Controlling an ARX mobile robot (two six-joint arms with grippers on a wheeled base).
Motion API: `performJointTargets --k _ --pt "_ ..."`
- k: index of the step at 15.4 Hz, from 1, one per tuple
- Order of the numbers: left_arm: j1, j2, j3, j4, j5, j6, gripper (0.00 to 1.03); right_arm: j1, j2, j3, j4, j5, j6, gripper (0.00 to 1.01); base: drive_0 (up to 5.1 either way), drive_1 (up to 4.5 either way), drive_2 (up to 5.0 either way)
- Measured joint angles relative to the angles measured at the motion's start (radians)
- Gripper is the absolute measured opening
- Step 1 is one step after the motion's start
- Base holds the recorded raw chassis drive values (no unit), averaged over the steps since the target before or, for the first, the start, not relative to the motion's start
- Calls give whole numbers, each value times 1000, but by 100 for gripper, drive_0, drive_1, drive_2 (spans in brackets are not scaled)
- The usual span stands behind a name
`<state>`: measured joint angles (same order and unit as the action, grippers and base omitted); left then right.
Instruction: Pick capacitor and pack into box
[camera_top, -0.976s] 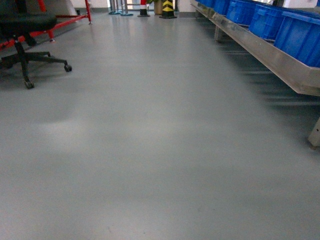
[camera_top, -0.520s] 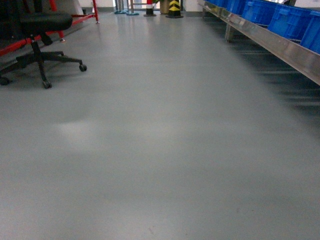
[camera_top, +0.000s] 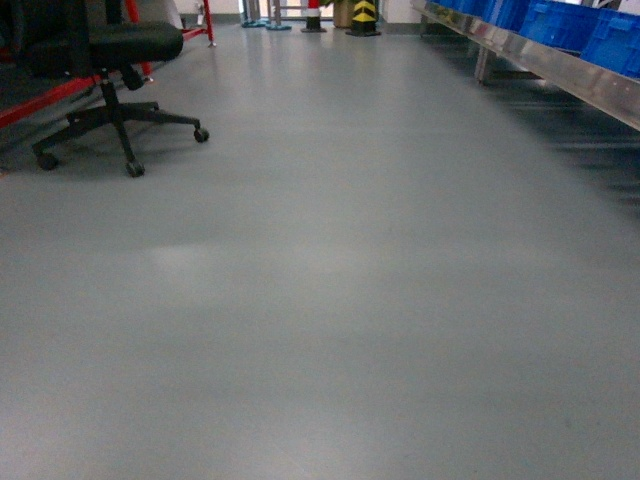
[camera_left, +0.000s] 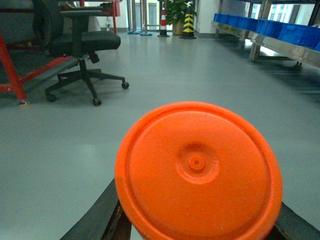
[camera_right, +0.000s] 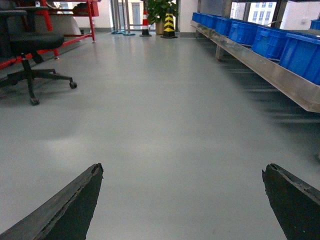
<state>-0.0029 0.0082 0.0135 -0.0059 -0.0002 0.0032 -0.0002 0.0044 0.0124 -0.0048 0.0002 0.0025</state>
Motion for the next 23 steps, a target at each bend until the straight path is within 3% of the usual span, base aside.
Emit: performJointTargets --k 23 --pt "0 0 0 -1 0 0 44 0 0 0 1 0 0 98 -501 244 244"
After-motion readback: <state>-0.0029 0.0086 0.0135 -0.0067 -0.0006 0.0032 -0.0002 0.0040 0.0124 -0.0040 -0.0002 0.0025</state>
